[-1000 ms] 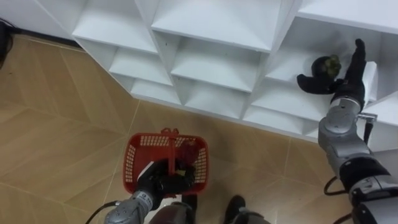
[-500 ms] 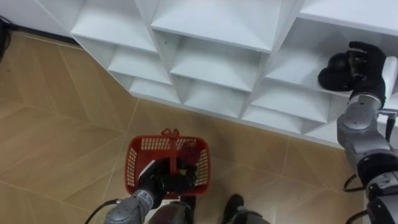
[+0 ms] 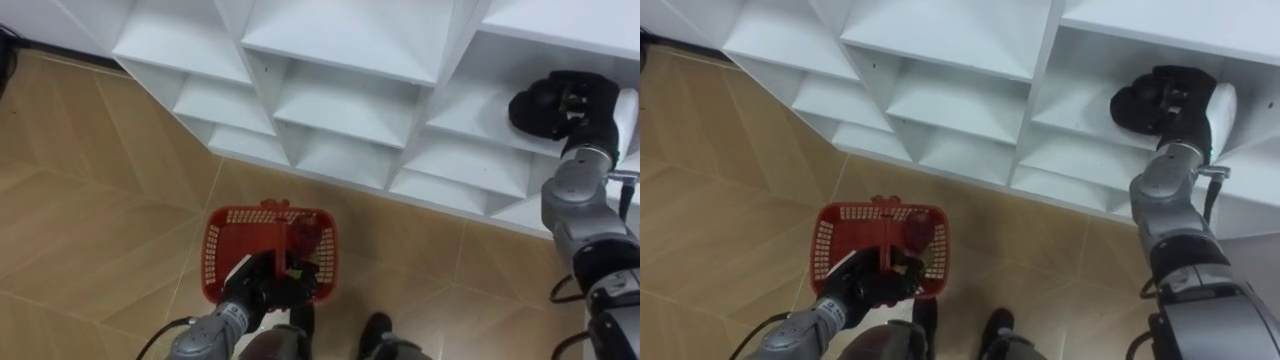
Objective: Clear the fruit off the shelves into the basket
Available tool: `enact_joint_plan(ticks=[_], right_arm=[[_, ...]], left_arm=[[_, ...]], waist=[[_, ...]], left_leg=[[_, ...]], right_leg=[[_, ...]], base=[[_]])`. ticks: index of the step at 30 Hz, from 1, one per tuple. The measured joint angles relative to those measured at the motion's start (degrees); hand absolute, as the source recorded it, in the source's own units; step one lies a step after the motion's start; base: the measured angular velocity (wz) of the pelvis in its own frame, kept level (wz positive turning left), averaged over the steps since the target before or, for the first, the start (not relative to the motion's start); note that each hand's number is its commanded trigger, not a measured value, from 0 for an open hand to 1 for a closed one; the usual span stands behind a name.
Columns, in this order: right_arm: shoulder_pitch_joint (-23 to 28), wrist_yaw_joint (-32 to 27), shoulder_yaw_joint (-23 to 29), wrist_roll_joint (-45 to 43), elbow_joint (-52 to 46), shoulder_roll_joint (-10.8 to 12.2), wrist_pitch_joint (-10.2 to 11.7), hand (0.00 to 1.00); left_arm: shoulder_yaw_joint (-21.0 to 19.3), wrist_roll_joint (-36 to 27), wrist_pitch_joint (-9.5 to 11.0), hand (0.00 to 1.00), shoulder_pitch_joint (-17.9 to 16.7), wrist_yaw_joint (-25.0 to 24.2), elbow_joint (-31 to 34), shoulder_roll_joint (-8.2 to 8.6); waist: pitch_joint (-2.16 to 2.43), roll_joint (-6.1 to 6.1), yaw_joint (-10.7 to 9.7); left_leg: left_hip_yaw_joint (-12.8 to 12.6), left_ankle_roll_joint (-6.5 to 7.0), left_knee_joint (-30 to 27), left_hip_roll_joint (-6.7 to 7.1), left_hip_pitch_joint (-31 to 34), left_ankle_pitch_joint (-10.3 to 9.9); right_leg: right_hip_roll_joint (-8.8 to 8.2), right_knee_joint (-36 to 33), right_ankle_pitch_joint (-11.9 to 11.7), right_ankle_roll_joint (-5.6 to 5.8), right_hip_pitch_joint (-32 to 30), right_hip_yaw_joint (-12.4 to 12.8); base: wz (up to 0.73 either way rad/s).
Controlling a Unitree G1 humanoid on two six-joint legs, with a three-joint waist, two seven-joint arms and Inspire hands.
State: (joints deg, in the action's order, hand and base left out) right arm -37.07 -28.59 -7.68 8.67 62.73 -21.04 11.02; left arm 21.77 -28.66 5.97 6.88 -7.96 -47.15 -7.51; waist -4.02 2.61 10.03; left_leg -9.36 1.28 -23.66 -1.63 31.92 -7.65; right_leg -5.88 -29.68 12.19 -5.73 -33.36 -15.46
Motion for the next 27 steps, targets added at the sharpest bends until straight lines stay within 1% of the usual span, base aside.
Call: enact_joint_plan(ticks=[3, 7, 9, 10, 12, 15, 18, 19, 21, 22, 24, 25, 26, 27], right_arm=[[0.2, 0.1, 0.0, 0.1, 0.0, 0.4, -0.1, 1.0], [0.7, 0.7, -0.4, 0.1, -0.1, 1.3, -0.1, 1.0], [1.8, 0.9, -1.6, 0.2, -0.2, 1.6, 0.2, 1.0], [2.5, 1.0, -2.4, 0.3, -0.5, 1.9, 0.4, 1.0], [2.8, 1.2, -2.4, 0.2, -0.9, 2.7, 0.8, 1.0], [6.1, 2.2, -2.4, 0.2, -5.5, 3.3, 1.3, 1.0], [8.5, 3.7, -2.4, -0.4, -7.9, 4.8, 2.2, 1.0], [9.7, 4.3, -2.8, -0.4, -9.4, 5.4, 2.3, 1.0], [13.0, 5.1, -4.8, -0.4, -12.6, 5.9, 3.2, 1.0], [15.3, 5.8, -5.1, -0.3, -14.3, 6.7, 4.0, 1.0], [18.7, 8.6, -6.6, -0.3, -15.5, 7.8, 3.9, 1.0], [19.6, 9.2, -7.0, -0.2, -16.1, 8.0, 3.9, 1.0], [21.1, 10.3, -7.0, -0.3, -17.5, 8.7, 3.9, 1.0], [22.0, 10.7, -7.1, -0.4, -18.4, 8.9, 4.0, 1.0]], left_arm=[[-0.2, 0.0, -0.6, 1.0, 0.2, 0.0, 0.0, -0.21], [0.1, 0.0, -0.6, 1.0, 1.0, 0.0, 0.0, -0.76], [0.1, 0.0, -0.5, 1.0, 0.9, 0.0, 0.0, -0.85], [0.1, -0.2, -0.5, 1.0, 0.9, 0.0, 0.0, -0.98], [-0.1, -0.6, -0.5, 1.0, 1.0, 0.0, 0.0, -1.12], [-0.2, -1.1, -0.5, 1.0, 1.1, 0.0, 1.1, -1.19], [-1.4, -0.9, -0.3, 1.0, 1.3, 0.0, 1.6, -0.89], [-1.7, -1.0, 0.1, 1.0, 1.4, 0.0, 1.6, -0.93], [-1.7, -1.0, 0.7, 1.0, 1.1, 0.0, 1.6, -0.97], [-1.7, -1.1, 0.8, 1.0, 0.8, 0.0, 1.6, -0.86], [-1.8, -1.1, 1.1, 1.0, 0.2, 0.0, 1.8, -0.74], [-1.9, -1.1, 1.2, 1.0, 0.0, 0.0, 2.3, -0.75], [-2.5, -1.1, 1.8, 1.0, -0.6, 0.0, 3.1, -0.64], [-2.9, -1.0, 2.0, 1.0, -0.8, 0.0, 3.4, -0.51]], waist=[[0.0, 0.02, -0.1], [-0.01, 0.03, -0.5], [0.0, 0.02, -0.3], [0.01, -0.02, -0.3], [0.02, -0.05, -0.4], [0.09, -0.14, -0.5], [0.26, -0.42, -1.2], [0.37, -0.6, -1.6], [0.8, -1.17, -2.1], [1.08, -1.54, -2.3], [1.66, -2.44, -2.9], [1.75, -2.58, -3.2], [1.92, -2.84, -3.4], [1.95, -2.89, -3.6]], left_leg=[[0.0, 0.0, 0.0, -0.02, -0.3, 0.0], [0.1, 0.0, 0.0, -0.04, -1.2, 0.0], [0.1, -0.01, 0.0, -0.29, -2.0, 0.0], [0.1, -0.03, -0.1, -0.62, -2.2, -0.1], [0.1, -0.07, -0.1, -1.02, -2.3, -0.1], [0.2, -0.12, -0.1, -1.07, -2.4, -0.2], [0.2, -0.19, -0.1, -1.16, -3.1, -0.2], [0.3, -0.26, -0.1, -1.23, -3.2, -0.3], [0.3, -0.37, -0.1, -1.49, -3.7, -0.4], [0.3, -0.39, -0.1, -1.53, -4.3, -0.5], [0.3, -0.52, 0.1, -1.73, -5.9, -0.7], [0.3, -0.54, 0.4, -1.7, -6.4, -0.8], [0.2, -0.54, 0.7, -1.65, -7.0, -0.8], [0.1, -0.54, 0.9, -1.63, -7.4, -0.8]], right_leg=[[0.01, 0.1, 0.0, 0.01, 0.4, -0.1], [0.07, 0.4, 0.0, 0.05, 1.5, -0.2], [0.46, 1.3, -0.3, 0.15, 2.6, -0.2], [0.93, 2.1, -0.7, 0.19, 3.3, -0.2], [1.44, 3.1, -1.2, 0.11, 3.8, -0.2], [1.49, 3.1, -1.3, 0.1, 3.8, -0.2], [1.65, 3.2, -1.4, 0.06, 4.5, -0.2], [1.76, 3.3, -1.4, 0.0, 4.8, -0.2], [2.08, 4.0, -1.7, -0.03, 5.6, -0.3], [2.16, 4.3, -1.7, -0.03, 6.3, -0.3], [2.56, 5.2, -1.8, 0.04, 8.2, -0.3], [2.57, 5.2, -1.8, 0.08, 8.5, -0.2], [2.61, 5.3, -1.8, 0.1, 9.0, 0.1], [2.63, 5.3, -1.8, 0.1, 9.2, 0.2]], base=[[0.0], [0.0], [-0.04], [-0.08], [-0.07], [0.0], [0.0], [0.0], [0.0], [-0.05], [-0.02], [-0.03], [-0.05], [-0.08]])
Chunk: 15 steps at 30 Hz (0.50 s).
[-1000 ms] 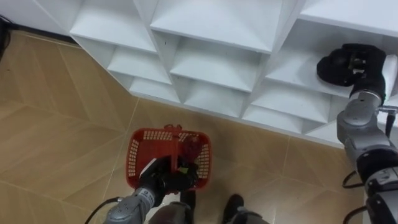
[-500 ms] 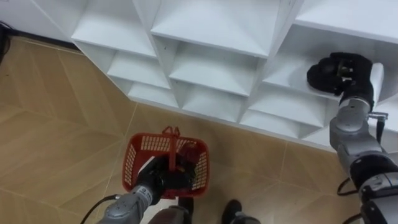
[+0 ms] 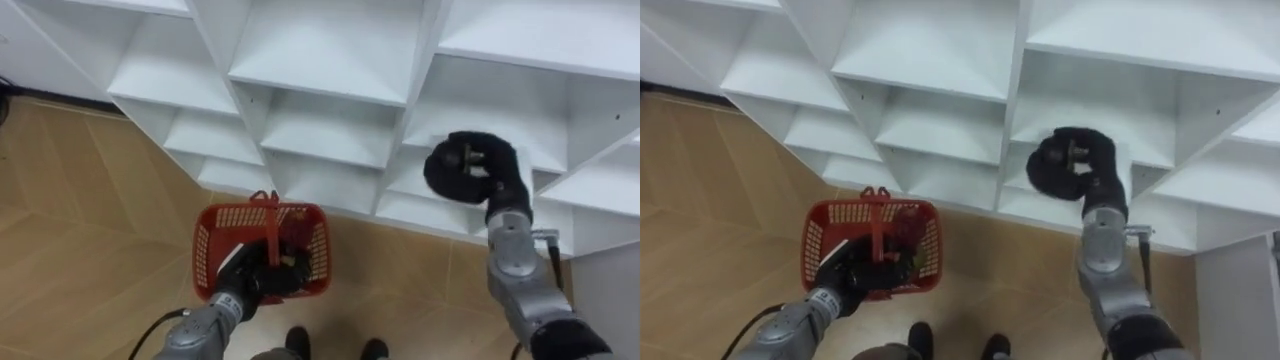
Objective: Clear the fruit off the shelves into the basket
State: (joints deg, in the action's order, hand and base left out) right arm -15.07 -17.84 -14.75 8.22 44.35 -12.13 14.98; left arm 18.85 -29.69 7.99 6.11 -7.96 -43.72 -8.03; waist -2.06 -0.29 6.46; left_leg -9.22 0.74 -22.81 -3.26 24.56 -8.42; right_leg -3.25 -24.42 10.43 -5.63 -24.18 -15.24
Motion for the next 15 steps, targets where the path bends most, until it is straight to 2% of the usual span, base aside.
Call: enact_joint_plan(ticks=[4, 9, 13, 15], right_arm=[[4.1, 2.7, -0.9, -3.2, -3.3, 0.9, 0.6, 1.0], [8.2, 5.3, -0.9, -6.4, -7.2, 1.5, 0.7, 1.0], [12.0, 8.7, -0.8, -6.7, -12.4, 1.7, 0.6, 1.0], [13.4, 9.9, -0.8, -6.8, -14.7, 1.8, 0.5, 1.0]], left_arm=[[-2.5, 0.0, 1.7, 1.0, -1.2, 0.0, 0.7, 0.62], [-3.2, 0.1, 1.9, 1.0, -2.4, 0.0, 1.1, 0.69], [-4.7, 0.6, 2.1, 1.0, -5.7, 0.0, 6.2, 0.66], [-5.2, 0.6, 3.1, 1.0, -7.4, -0.1, 7.8, 0.63]], waist=[[0.55, -0.22, -1.2], [0.91, 0.01, -2.2], [1.51, 0.65, -3.7], [1.73, 1.02, -4.4]], left_leg=[[-0.1, -0.08, 0.9, -0.02, -2.5, 0.0], [-1.0, -0.17, 3.2, 0.15, -6.3, 0.0], [-1.8, -0.22, 4.3, 0.15, -8.9, 0.1], [-2.1, -0.33, 5.2, 0.17, -10.5, 0.0]], right_leg=[[0.25, 0.8, -0.1, 0.06, 2.4, 0.2], [0.45, 1.7, 0.0, 0.33, 5.4, 1.3], [0.97, 3.0, -0.3, 0.62, 7.3, 2.5], [1.12, 3.7, -0.4, 0.72, 8.6, 2.8]], base=[[-0.02], [-0.09], [-0.14], [-0.16]])
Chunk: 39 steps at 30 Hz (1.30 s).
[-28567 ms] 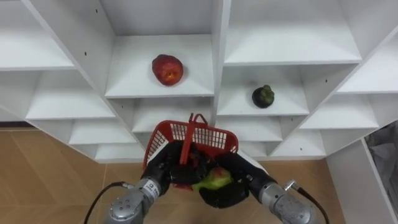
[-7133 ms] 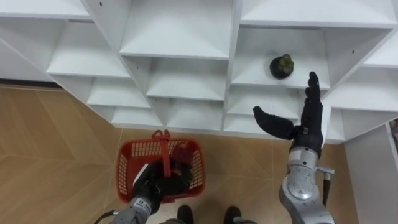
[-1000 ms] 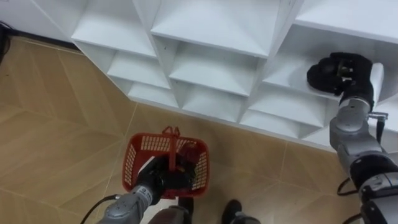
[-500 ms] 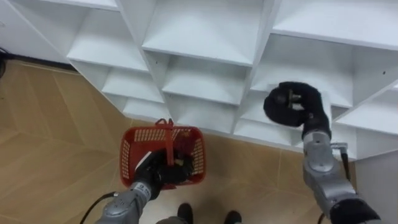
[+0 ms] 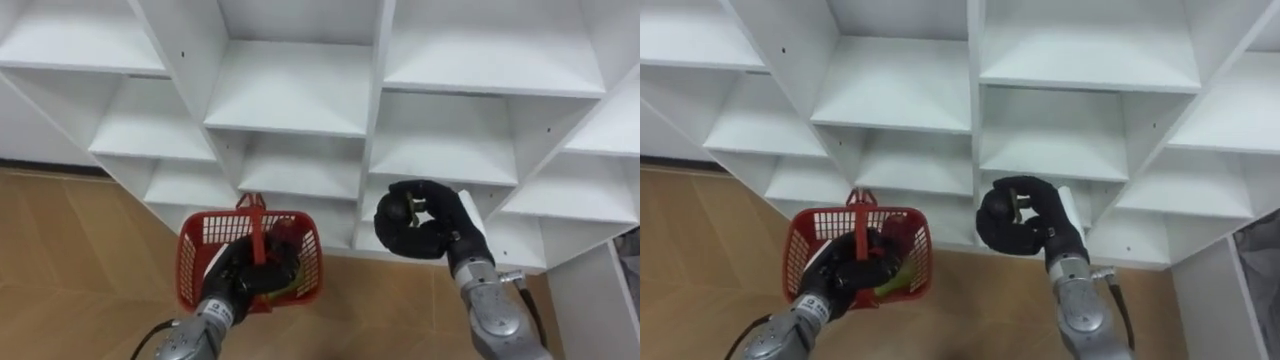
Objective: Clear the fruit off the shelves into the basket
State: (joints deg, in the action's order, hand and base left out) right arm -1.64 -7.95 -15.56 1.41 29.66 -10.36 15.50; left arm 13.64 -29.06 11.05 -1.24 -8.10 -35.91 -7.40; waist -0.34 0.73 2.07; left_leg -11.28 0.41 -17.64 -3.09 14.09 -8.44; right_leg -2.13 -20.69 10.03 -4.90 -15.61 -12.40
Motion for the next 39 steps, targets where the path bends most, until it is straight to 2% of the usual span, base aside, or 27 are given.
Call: enact_joint_plan(ticks=[2, 8, 16, 23, 26, 33, 39], right_arm=[[1.1, 1.2, 0.0, -0.2, -2.2, 0.0, 0.0, 1.0], [4.0, 4.2, -0.2, -0.1, -8.0, -0.2, -0.1, 1.0], [4.0, 7.0, -1.1, 0.1, -8.8, 0.7, -0.2, 1.0], [3.9, 8.8, -2.4, 0.4, -12.3, 0.9, -0.2, 1.0], [3.9, 9.8, -4.0, 0.4, -12.3, 0.9, -0.2, 1.0], [3.9, 11.2, -5.8, 0.3, -12.3, 0.8, -0.2, 1.0], [3.7, 12.0, -5.8, 0.2, -12.4, 0.8, -0.2, 1.0]], left_arm=[[-0.1, -0.1, 0.5, 1.0, -0.9, -0.1, 0.5, 0.06], [0.5, -0.1, 0.5, 1.0, -1.1, 0.0, 0.7, 0.2], [1.2, -0.1, 0.5, 1.0, -1.1, 0.1, 0.7, 0.26], [1.3, -0.2, 0.6, 1.0, -0.8, 0.1, 0.6, 0.45], [1.4, -0.2, 0.6, 1.0, -0.7, 0.1, 0.6, 0.46], [2.6, -0.2, 0.6, 1.0, -0.5, 0.1, 0.6, 0.37], [3.2, -0.1, 0.6, 1.0, 1.0, 0.0, 0.6, 0.23]], waist=[[0.11, 0.31, -0.3], [0.03, 0.4, -1.0], [-0.2, 0.54, -0.3], [-0.79, 1.08, -0.3], [-0.89, 1.17, -0.3], [-0.95, 1.07, -0.3], [-0.95, 1.11, -0.2]], left_leg=[[-0.3, -0.09, 1.1, 0.13, -2.1, -0.1], [-0.1, 0.0, 2.1, 0.48, -3.9, -0.3], [-0.1, 0.12, 2.9, 0.83, -4.8, -0.5], [-0.1, 0.11, 2.9, 0.84, -4.8, -0.5], [-0.1, 0.13, 2.9, 0.84, -4.7, -0.6], [0.2, 0.12, 2.1, 0.78, -4.3, -1.0], [0.4, 0.25, 1.3, 0.75, -3.3, -1.3]], right_leg=[[0.31, 0.9, -0.2, 0.16, 1.5, 0.8], [0.35, 2.2, -0.4, 0.58, 3.5, 1.1], [0.31, 2.2, -0.2, 0.9, 3.6, 1.9], [0.37, 2.1, -0.2, 0.91, 3.4, 2.2], [0.36, 2.2, -0.2, 0.93, 3.4, 2.2], [0.38, 2.1, -0.1, 1.03, 3.4, 2.1], [0.35, 1.7, -0.1, 1.07, 2.6, 2.1]], base=[[-0.22], [-0.03], [-0.05], [-0.02], [0.0], [0.0], [0.0]])
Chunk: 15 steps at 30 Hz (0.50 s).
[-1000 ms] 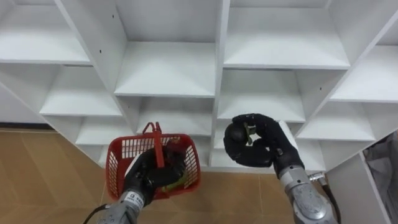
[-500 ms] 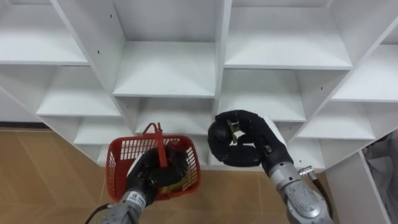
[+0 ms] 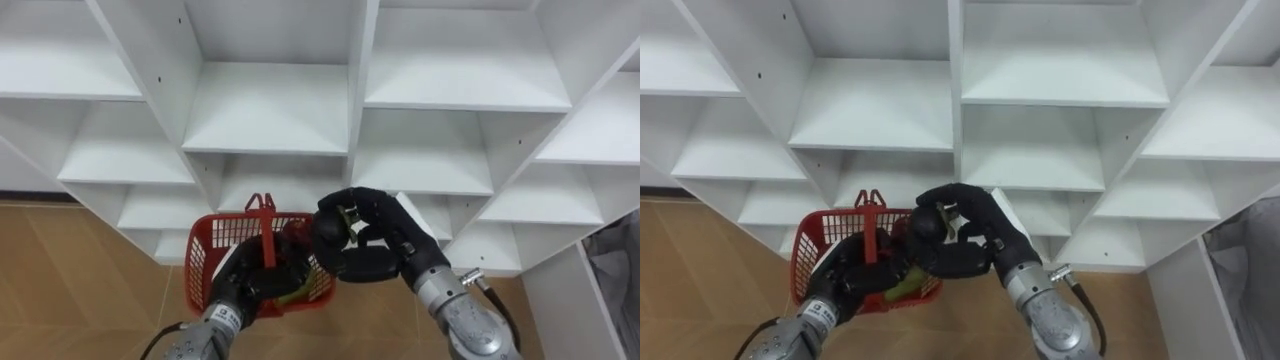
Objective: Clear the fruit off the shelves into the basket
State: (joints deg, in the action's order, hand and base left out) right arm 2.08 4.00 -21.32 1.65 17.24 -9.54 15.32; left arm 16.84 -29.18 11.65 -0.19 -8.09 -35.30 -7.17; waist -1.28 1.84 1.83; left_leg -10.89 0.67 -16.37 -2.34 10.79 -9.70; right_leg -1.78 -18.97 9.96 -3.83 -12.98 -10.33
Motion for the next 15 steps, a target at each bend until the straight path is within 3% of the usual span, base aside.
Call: enact_joint_plan(ticks=[15], right_arm=[[1.5, 3.7, 0.0, -0.2, 0.0, -0.8, -0.3, 1.0]], left_arm=[[-0.1, -0.1, 0.0, 1.0, 0.9, -0.5, 0.0, -0.59]], waist=[[0.05, 0.17, -0.1]], left_leg=[[0.0, 0.2, -0.8, -0.06, 0.5, -0.7]], right_leg=[[-0.01, 0.0, 0.1, 0.24, -0.1, 0.1]], base=[[0.0]])
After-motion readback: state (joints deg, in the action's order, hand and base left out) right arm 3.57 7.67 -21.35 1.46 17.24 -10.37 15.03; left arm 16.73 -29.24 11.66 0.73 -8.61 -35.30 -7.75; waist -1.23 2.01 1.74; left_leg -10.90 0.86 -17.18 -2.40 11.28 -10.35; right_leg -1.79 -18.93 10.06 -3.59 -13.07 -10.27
